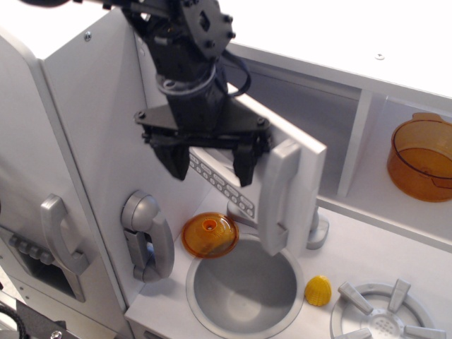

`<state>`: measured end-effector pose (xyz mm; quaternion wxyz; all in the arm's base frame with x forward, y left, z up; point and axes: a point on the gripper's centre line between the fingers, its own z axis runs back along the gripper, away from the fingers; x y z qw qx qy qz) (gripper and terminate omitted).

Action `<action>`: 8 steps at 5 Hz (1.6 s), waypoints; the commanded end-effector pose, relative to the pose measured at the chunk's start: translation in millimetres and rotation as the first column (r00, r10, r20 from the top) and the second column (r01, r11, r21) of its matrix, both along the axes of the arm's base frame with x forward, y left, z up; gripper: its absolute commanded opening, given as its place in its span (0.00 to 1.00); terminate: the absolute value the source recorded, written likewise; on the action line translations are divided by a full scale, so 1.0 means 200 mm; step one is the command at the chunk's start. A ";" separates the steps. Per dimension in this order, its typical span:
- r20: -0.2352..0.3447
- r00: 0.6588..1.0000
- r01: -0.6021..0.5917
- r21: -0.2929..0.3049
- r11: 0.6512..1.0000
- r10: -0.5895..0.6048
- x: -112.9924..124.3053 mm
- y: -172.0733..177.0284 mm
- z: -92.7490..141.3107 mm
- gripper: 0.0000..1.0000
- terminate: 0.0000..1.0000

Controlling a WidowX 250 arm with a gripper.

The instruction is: Close microwave

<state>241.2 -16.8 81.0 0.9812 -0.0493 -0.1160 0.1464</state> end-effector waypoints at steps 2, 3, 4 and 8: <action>0.151 0.988 -0.028 0.010 1.000 0.026 0.15 0.00 0.10 1.00 0.00; 0.179 0.983 -0.043 0.011 0.999 0.041 0.19 -0.01 0.11 1.00 0.00; 0.207 0.977 -0.051 0.015 0.999 0.047 0.22 -0.02 0.11 1.00 0.00; 0.216 0.975 -0.047 0.019 0.999 0.042 0.23 -0.02 0.09 1.00 0.00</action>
